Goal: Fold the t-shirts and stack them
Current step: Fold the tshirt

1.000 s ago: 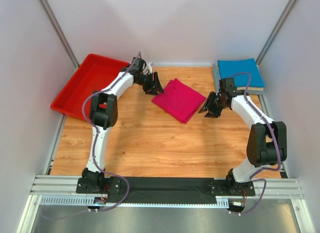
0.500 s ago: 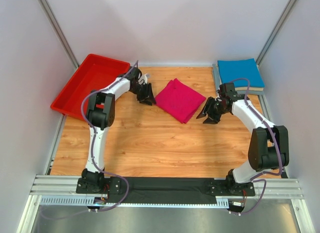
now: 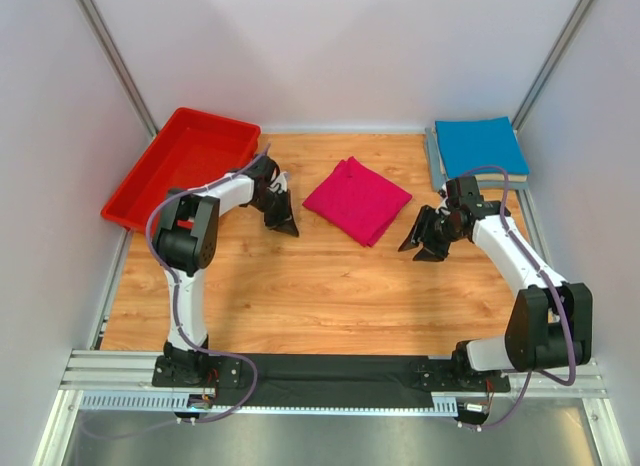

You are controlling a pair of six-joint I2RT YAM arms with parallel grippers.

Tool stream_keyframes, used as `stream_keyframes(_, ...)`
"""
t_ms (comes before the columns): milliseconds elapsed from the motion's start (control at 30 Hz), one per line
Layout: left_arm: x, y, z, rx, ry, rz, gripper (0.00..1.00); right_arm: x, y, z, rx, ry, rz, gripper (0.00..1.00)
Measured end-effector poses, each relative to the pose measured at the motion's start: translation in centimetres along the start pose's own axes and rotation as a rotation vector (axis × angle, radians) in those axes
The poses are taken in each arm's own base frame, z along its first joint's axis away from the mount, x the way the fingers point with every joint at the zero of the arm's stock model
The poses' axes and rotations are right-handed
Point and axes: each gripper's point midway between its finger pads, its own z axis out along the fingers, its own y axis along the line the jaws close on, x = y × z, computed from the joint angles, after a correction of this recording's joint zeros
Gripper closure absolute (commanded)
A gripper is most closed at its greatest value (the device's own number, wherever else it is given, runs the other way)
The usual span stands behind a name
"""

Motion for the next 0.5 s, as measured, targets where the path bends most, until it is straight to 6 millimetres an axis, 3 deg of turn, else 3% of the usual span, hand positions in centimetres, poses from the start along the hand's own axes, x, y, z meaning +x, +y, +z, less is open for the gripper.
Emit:
stream_keyframes(67,0.1,0.0,-0.3,-0.015,-0.012,0.001,0.79,0.3,-0.2,0.2,0.004,0.005,0.009,0.50)
stream_keyframes(100,-0.4,-0.3,-0.5,-0.017,-0.027,0.013,0.68,0.3,-0.2,0.2,0.004,0.005,0.014,0.50)
stream_keyframes(167,-2.1,-1.2,-1.0,-0.007,-0.065,0.052,0.59,0.2,-0.1,0.2,0.002,0.002,0.020,0.50)
stream_keyframes(333,-9.0,-5.4,-2.2,0.078,-0.201,0.188,0.57,-0.2,0.2,-0.2,0.003,-0.006,0.009,0.50)
stream_keyframes(433,-11.0,-6.2,-1.8,0.102,-0.231,0.227,0.57,0.2,0.0,-0.3,0.017,0.005,0.001,0.50)
stream_keyframes(500,-11.1,-5.5,-0.8,0.095,-0.219,0.227,0.57,0.6,-0.2,-0.3,0.025,0.013,-0.003,0.49)
